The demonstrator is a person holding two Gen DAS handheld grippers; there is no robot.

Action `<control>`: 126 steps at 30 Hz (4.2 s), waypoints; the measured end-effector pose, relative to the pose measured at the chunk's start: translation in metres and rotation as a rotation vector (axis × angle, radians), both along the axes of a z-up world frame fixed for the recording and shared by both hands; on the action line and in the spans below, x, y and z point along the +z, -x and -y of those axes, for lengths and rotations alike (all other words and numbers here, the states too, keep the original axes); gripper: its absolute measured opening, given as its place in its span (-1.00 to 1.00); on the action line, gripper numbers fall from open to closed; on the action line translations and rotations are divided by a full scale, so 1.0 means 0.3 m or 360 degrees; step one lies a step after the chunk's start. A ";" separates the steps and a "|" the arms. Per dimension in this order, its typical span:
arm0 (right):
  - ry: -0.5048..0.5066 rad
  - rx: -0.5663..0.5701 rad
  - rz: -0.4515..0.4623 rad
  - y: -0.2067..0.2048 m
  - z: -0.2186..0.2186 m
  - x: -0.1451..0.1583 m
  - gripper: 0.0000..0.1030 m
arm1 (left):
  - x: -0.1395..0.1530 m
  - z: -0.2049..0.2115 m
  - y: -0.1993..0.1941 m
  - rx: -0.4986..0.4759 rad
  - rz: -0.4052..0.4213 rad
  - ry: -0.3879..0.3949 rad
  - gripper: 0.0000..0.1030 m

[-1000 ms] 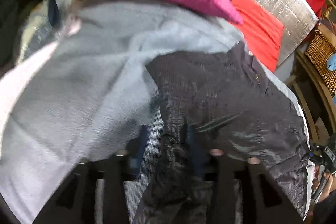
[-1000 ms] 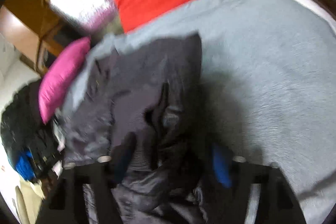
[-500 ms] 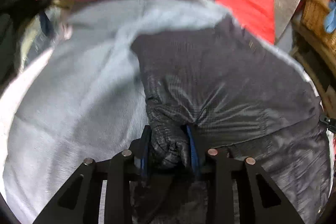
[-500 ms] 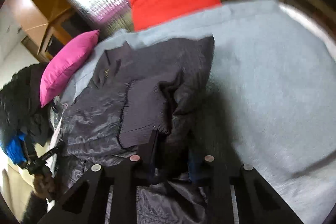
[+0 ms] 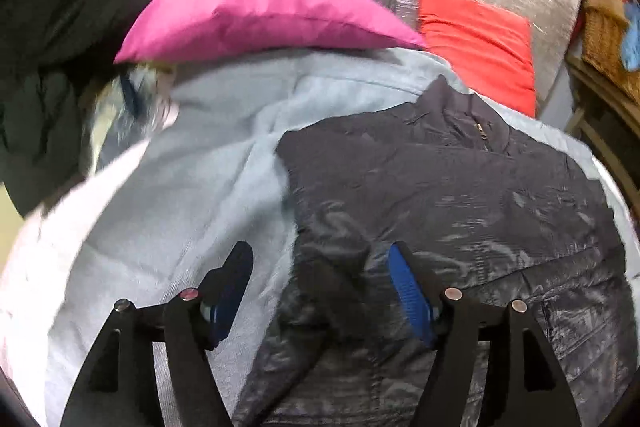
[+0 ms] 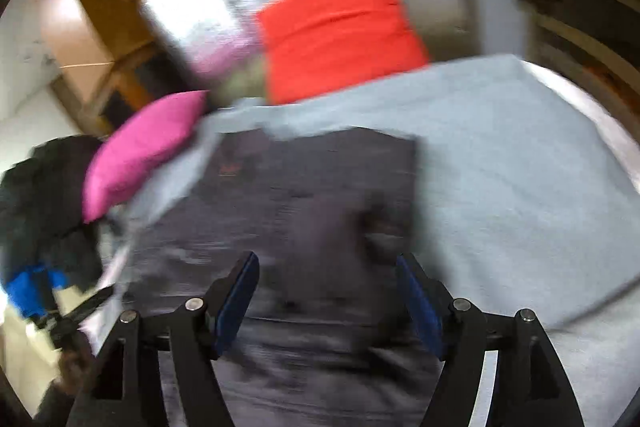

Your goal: Fold large clothes

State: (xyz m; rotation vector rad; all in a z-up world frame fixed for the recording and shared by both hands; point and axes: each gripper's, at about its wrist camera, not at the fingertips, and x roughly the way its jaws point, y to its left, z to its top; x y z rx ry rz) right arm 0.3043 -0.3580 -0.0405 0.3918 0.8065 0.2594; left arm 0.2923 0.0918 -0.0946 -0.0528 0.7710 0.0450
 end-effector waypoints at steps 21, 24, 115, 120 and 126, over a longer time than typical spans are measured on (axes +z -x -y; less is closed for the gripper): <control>0.0530 0.0092 0.0028 -0.080 -0.316 -0.061 0.46 | 0.014 0.198 -0.024 -0.0076 -0.0010 -0.0056 0.51; 0.0631 0.0147 0.0040 -0.080 -0.389 -0.085 0.46 | 0.009 0.247 -0.033 -0.0075 0.0008 -0.0080 0.60; -0.0647 -0.0275 -0.0222 -0.026 -0.023 -0.253 0.37 | -0.142 0.109 -0.066 0.0114 -0.0227 0.0136 0.44; -0.0745 -0.0203 -0.0191 -0.012 -0.015 -0.201 0.36 | -0.062 0.111 0.012 0.0061 -0.0149 0.0158 0.45; -0.0572 -0.0073 -0.0107 0.204 -0.050 -0.086 0.37 | 0.021 -0.012 0.268 0.0072 -0.0038 0.0283 0.54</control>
